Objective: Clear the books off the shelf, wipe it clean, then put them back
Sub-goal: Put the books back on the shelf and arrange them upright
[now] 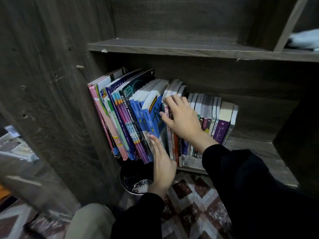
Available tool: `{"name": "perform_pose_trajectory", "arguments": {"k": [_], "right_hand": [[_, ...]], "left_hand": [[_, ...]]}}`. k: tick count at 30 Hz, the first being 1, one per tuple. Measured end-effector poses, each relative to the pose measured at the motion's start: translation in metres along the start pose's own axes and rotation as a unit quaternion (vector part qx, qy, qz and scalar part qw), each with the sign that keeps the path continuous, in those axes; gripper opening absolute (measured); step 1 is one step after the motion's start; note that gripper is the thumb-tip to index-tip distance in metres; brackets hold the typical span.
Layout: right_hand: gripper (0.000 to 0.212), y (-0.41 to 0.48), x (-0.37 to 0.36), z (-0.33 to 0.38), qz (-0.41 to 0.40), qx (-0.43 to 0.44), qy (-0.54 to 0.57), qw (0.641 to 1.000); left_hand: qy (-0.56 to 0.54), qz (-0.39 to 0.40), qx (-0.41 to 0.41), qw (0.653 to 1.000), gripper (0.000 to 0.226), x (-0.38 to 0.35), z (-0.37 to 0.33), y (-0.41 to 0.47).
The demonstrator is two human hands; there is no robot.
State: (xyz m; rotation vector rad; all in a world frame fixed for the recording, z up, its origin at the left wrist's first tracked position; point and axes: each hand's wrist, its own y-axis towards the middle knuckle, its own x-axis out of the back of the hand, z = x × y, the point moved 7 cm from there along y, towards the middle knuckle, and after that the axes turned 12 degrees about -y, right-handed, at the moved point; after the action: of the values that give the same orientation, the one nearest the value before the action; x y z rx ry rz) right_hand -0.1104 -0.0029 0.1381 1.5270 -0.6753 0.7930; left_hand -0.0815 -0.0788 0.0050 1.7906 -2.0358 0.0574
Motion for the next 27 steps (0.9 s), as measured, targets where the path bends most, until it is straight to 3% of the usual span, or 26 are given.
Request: {"name": "perform_pose_trajectory", "arguments": {"k": [5, 10, 12, 14, 16, 17, 19, 21, 22, 25, 27], "right_hand": [[0.042, 0.011, -0.012, 0.010, 0.016, 0.011, 0.010, 1.000], [0.051, 0.004, -0.023, 0.018, 0.077, -0.016, 0.134, 0.988], [0.053, -0.015, -0.006, -0.002, -0.006, -0.069, 0.161, 0.985], [0.049, -0.050, 0.018, -0.049, -0.186, -0.179, 0.158, 0.953], [0.046, -0.095, 0.024, -0.107, -0.302, -0.353, 0.157, 0.872], [0.047, -0.116, 0.012, -0.138, -0.299, -0.455, 0.160, 0.823], [0.054, -0.151, -0.049, -0.193, -0.176, -0.612, 0.279, 0.718], [0.084, -0.169, -0.116, -0.211, -0.046, -0.638, 0.481, 0.600], [0.088, -0.171, -0.133, -0.210, 0.011, -0.626, 0.526, 0.575], [0.046, -0.160, -0.148, -0.199, 0.077, -0.574, 0.527, 0.622], [0.045, -0.152, -0.153, -0.195, 0.085, -0.549, 0.525, 0.644]], "left_hand": [[0.083, 0.012, 0.069, 0.994, 0.091, 0.006, -0.003, 0.036], [0.044, 0.046, 0.074, 0.995, 0.095, 0.002, 0.012, 0.027], [-0.004, 0.010, 0.053, 0.999, 0.100, 0.002, 0.015, 0.023], [-0.045, -0.045, 0.029, 0.998, 0.104, 0.004, 0.012, 0.023], [-0.064, -0.057, 0.015, 0.996, 0.108, 0.000, 0.010, 0.026], [-0.068, -0.059, 0.005, 0.996, 0.111, -0.002, 0.008, 0.029], [-0.057, -0.082, -0.025, 0.995, 0.114, -0.004, 0.002, 0.037], [-0.024, -0.134, -0.055, 0.989, 0.121, -0.003, -0.001, 0.047], [-0.012, -0.160, -0.073, 0.984, 0.121, -0.002, -0.001, 0.051], [0.001, -0.217, -0.136, 0.967, 0.104, -0.002, 0.003, 0.060], [-0.011, -0.222, -0.157, 0.962, 0.101, -0.006, 0.004, 0.062]]}}
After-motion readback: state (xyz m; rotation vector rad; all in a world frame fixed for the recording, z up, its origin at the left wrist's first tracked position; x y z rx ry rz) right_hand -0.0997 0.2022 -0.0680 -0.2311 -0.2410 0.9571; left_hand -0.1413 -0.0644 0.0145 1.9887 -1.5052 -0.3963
